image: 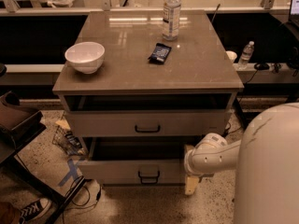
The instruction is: Open middle drawer
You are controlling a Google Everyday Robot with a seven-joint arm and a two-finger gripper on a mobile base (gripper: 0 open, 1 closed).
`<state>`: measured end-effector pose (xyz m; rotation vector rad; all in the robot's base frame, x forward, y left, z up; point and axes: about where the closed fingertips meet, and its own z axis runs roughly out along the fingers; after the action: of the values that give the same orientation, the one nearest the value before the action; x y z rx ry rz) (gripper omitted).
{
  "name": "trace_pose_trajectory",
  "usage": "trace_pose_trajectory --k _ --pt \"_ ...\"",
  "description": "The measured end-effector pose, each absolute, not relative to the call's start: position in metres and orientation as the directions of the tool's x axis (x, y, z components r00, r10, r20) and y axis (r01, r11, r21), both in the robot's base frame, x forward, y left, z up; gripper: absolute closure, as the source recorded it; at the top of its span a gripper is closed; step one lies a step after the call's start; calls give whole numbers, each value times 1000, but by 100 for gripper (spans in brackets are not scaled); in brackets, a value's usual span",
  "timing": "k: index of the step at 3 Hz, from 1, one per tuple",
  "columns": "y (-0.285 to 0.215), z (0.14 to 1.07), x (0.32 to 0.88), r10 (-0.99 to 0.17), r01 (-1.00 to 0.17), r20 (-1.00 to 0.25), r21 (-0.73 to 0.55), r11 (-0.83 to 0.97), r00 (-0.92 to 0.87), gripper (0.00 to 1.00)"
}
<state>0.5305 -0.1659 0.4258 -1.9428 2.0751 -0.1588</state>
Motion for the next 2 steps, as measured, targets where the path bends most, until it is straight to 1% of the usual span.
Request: trace_pose_trajectory --k 1,2 --pt "-166 426 531 -990 -957 -137 -278 83 -46 0" --pt "-166 425 530 -990 -958 -137 -276 82 -45 16"
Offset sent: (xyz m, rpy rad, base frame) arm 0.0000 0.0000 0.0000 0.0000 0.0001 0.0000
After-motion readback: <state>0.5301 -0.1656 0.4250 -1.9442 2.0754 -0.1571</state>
